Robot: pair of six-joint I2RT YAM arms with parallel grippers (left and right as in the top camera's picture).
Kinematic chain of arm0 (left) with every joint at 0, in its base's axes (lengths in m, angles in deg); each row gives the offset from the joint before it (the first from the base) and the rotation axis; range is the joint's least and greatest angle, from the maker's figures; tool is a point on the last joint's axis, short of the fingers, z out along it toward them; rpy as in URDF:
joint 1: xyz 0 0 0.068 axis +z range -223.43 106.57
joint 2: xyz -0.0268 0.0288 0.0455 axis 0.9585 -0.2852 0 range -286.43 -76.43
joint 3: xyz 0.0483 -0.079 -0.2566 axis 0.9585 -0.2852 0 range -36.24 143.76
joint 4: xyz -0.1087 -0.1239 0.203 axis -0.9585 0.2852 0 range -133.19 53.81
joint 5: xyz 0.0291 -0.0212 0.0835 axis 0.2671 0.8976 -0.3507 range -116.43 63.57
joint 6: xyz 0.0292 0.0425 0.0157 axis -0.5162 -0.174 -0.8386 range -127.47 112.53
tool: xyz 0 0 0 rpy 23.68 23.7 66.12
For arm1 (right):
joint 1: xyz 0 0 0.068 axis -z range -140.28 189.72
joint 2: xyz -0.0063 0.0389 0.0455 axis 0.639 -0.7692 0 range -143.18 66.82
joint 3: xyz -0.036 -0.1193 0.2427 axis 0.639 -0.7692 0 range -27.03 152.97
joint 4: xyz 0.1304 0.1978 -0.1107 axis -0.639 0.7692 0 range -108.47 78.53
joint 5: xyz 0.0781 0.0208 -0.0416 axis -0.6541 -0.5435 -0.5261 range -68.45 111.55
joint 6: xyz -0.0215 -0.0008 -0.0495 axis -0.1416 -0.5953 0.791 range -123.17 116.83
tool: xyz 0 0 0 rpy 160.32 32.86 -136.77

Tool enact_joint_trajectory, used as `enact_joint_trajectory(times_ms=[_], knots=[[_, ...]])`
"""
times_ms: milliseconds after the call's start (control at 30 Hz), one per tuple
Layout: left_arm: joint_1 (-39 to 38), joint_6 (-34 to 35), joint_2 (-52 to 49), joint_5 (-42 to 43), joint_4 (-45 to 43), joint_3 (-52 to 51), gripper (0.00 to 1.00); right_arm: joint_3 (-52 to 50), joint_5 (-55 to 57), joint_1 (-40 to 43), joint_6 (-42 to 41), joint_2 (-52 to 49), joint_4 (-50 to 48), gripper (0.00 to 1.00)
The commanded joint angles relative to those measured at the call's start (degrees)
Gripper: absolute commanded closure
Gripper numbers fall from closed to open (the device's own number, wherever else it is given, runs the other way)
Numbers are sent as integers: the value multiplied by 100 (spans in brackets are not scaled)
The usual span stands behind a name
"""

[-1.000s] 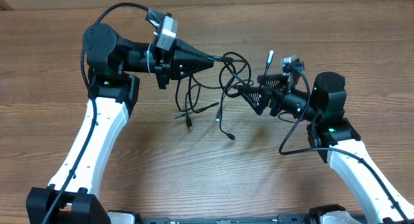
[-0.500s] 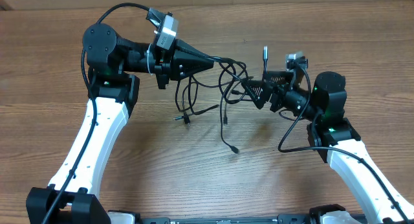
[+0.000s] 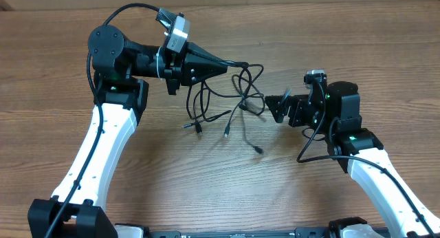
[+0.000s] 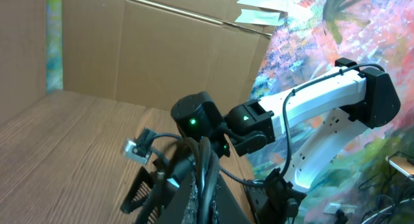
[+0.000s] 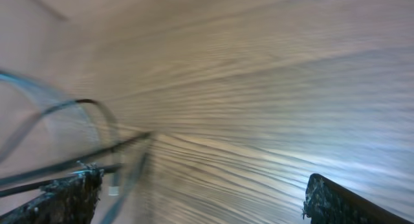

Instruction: Untangle cables

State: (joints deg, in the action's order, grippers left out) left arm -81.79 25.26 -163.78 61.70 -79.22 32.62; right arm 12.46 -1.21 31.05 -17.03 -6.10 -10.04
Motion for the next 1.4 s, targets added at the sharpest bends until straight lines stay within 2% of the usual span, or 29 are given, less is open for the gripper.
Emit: enact_joint_trajectory(times_ms=[0,133,300,600,700,967,1367], knots=[[11,72,44,44,-50,61,96,66,1025,11,90,2,299,0],[11,72,44,44,-120,61,96,66,1530,11,87,2,662,0],[11,72,44,48,-177,61,96,66,1572,11,85,4,758,0],[17,-94,44,249,-155,61,96,66,1108,11,57,4,-358,0],[79,-105,42,251,-153,61,96,66,684,11,44,4,-1134,0],[136,-105,42,249,-153,61,96,66,-874,11,48,4,-2387,0],[-15,-153,42,240,-153,61,96,66,-2393,0,90,4,-2546,0]])
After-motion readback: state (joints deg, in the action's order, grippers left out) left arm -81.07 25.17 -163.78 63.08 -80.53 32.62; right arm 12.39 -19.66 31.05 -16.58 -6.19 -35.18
